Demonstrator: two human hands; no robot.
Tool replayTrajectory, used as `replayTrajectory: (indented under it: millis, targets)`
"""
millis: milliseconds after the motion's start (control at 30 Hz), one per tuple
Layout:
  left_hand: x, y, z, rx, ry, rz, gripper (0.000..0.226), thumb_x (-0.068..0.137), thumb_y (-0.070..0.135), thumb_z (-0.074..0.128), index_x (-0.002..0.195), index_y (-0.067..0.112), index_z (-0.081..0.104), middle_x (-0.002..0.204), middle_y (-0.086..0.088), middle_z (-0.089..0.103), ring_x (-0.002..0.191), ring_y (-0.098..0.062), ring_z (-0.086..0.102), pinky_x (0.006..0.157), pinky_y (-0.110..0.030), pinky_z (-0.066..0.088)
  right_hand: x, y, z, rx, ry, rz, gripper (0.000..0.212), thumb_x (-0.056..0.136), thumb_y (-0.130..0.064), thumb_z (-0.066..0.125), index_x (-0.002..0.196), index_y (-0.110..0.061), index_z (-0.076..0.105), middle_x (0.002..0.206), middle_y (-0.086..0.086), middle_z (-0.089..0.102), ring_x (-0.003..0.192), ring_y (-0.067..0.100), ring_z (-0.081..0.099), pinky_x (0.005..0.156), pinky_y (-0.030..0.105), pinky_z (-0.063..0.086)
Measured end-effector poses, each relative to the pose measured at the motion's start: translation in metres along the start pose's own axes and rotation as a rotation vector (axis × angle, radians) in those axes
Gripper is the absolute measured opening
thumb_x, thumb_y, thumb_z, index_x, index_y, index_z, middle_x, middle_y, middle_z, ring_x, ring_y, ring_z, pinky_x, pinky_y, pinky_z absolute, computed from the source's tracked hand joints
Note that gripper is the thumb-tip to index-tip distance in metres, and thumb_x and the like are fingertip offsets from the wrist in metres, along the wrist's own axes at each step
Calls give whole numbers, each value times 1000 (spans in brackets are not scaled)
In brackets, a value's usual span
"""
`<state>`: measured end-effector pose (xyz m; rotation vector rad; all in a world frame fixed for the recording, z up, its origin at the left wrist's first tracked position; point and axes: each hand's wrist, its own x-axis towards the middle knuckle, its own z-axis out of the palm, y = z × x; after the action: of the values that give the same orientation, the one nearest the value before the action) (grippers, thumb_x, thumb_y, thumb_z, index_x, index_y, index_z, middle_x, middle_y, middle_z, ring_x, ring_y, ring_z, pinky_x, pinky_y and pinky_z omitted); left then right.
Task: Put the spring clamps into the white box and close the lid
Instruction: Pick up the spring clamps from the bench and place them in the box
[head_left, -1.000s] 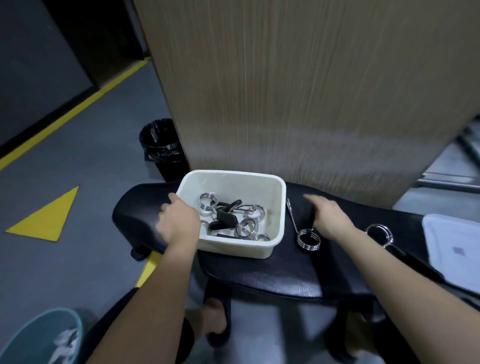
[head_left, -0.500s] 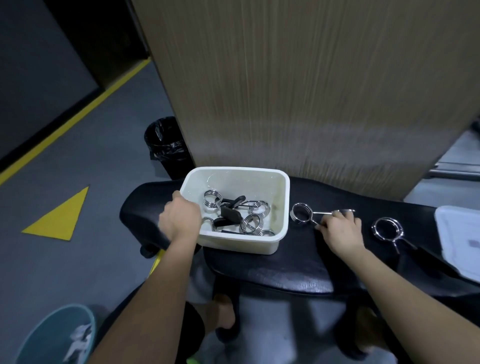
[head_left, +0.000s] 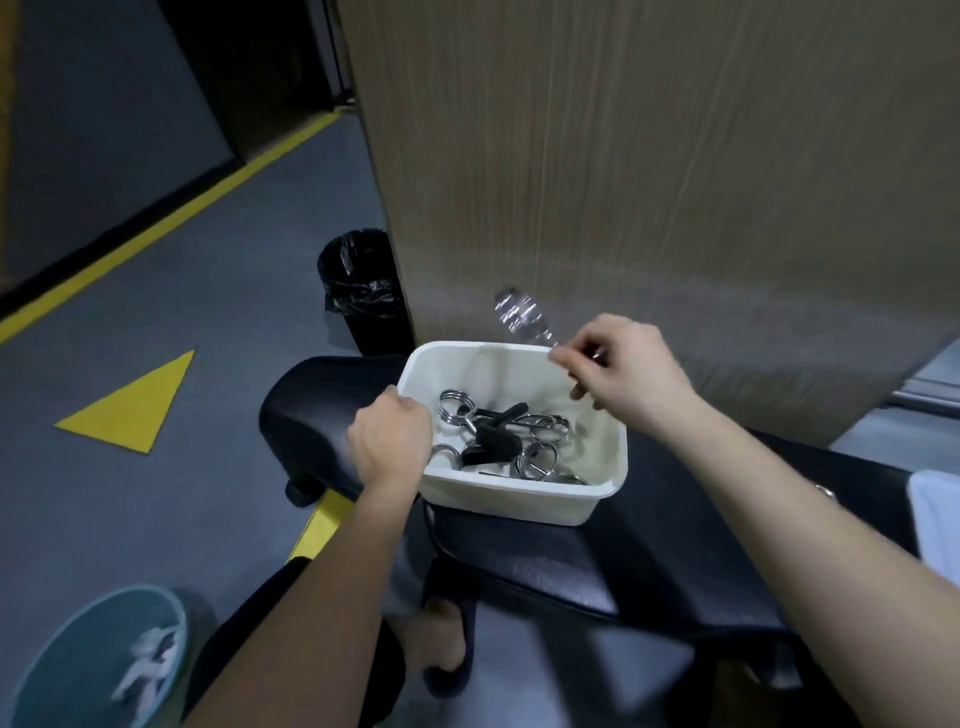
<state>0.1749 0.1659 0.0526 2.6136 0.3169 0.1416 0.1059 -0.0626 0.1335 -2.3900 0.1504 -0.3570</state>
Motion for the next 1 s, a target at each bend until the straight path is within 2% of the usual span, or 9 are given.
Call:
replayTrajectory:
  millis: [67,133,300,400,600,700,767,867,1000]
  targets:
    - [-2,-1,2,-9,20,-21,38,93,18,33,109,16,68,103,-18,70,96,-41,62,76,-37,45,2,-4,36,-441,-189,-148,30,93,-45,59,82,-18,68,91,0,64,81,26,69,69,38,54]
    - [-4,-1,5,1,29,-19,37,97,20,31,113,15,65,107,-18,70,97,-40,63,73,-38,41,-3,-1,73,-595,-360,-175,30,93,-46,58,91,-18,68,99,3,67,89,31,67,71,38,54]
    - [-6,-3,11,-1,43,-13,34,100,23,31,114,12,60,105,-16,70,94,-39,63,70,-39,39,-13,21,111,-80,-530,65,20,71,-46,80,79,-29,76,72,-9,66,69,10,60,68,30,52]
    - [-8,0,13,23,60,-8,32,99,24,32,111,12,59,102,-16,70,92,-38,64,73,-40,44,-18,28,113,195,-573,155,43,69,-43,86,107,-30,71,69,-8,62,59,2,52,70,24,48]
    - [-8,3,12,49,42,-11,32,99,24,30,111,13,57,99,-14,70,89,-38,64,69,-38,43,-18,32,114,267,-481,236,79,63,-31,93,133,-29,57,96,-7,72,66,4,60,78,24,54]
    - [-10,1,12,45,49,-6,31,99,24,30,110,13,57,96,-13,70,86,-37,65,71,-39,48,-23,31,115,211,-414,240,92,66,-21,90,145,-27,45,105,-7,72,66,1,61,63,14,50]
    - [-13,0,11,47,55,3,31,99,24,30,110,12,56,96,-13,70,86,-38,65,68,-38,45,-28,30,116,167,-372,283,97,65,-20,85,150,-27,38,111,-8,69,74,8,65,63,23,56]
    - [-18,-2,8,60,70,12,29,100,23,30,110,12,55,97,-13,70,85,-38,65,64,-37,41,-32,26,114,-26,-307,301,95,63,-29,79,149,-28,38,123,-6,67,104,19,65,85,38,57]
    - [-19,-1,7,69,69,21,27,99,20,32,109,11,55,96,-14,70,85,-39,66,66,-39,44,-34,18,105,-246,-220,239,82,70,-56,75,141,-35,42,105,-7,70,106,21,63,81,37,55]
